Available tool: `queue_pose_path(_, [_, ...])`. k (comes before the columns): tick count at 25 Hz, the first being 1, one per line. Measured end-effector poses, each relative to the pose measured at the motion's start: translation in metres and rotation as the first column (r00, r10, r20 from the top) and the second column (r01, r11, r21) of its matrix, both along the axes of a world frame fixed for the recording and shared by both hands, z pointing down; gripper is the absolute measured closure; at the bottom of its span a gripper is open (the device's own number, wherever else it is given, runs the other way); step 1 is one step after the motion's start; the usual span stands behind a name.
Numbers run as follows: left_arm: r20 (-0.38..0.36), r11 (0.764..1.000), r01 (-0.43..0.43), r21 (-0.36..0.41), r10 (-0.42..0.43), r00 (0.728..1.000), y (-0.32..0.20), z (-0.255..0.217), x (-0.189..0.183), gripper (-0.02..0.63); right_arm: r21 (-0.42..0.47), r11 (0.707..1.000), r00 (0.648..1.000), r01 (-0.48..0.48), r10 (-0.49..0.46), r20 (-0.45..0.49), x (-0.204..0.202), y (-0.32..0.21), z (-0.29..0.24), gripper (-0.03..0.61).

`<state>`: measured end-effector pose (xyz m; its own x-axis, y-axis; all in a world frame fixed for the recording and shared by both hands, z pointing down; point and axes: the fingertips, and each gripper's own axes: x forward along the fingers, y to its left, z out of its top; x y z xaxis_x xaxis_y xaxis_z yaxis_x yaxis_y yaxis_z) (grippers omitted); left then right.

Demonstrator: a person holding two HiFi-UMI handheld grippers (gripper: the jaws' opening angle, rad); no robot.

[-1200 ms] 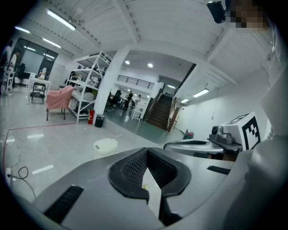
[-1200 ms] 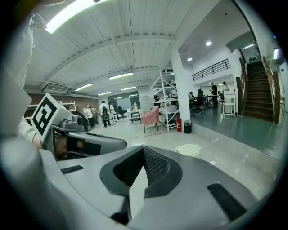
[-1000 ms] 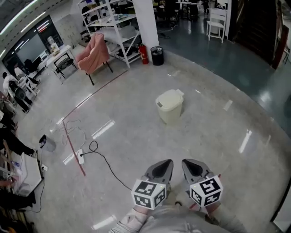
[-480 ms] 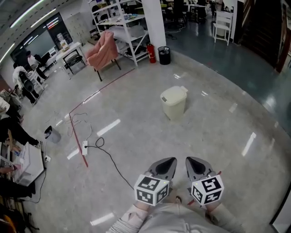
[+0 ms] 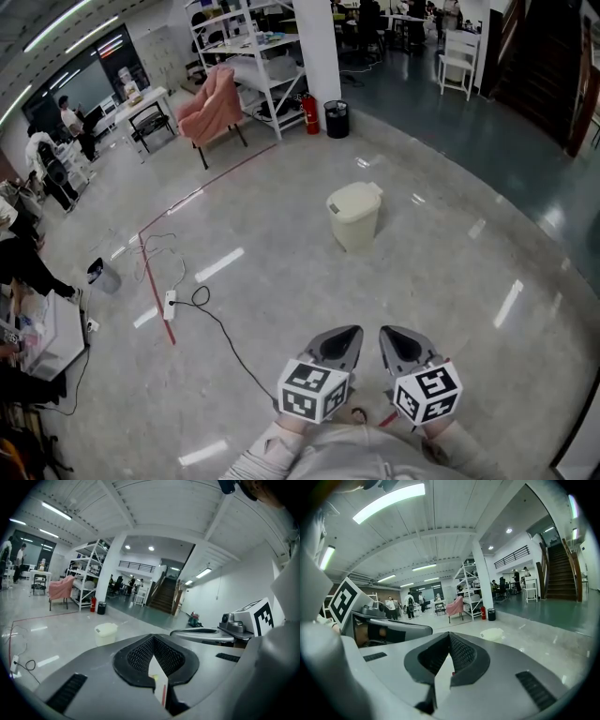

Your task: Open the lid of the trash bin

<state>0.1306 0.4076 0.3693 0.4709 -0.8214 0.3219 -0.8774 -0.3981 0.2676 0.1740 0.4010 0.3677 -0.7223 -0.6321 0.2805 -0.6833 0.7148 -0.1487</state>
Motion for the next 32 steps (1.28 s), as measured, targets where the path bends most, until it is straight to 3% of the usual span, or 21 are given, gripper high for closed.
queue_pose_path(13, [-0.019,1.0,0.012,-0.009,-0.012,1.0,-0.084,-0.006,-0.033,0.611,-0.011,1.0,1.0,-0.02,0.02,-0.011,-0.029,-0.078,-0.003,0.578])
queue_pose_path(32, [0.027,1.0,-0.017,-0.004,0.017,0.999,-0.229,-0.017,-0.139,0.611,-0.001,1.0,0.999,-0.03,0.03,-0.025,-0.138,-0.219,-0.015,0.578])
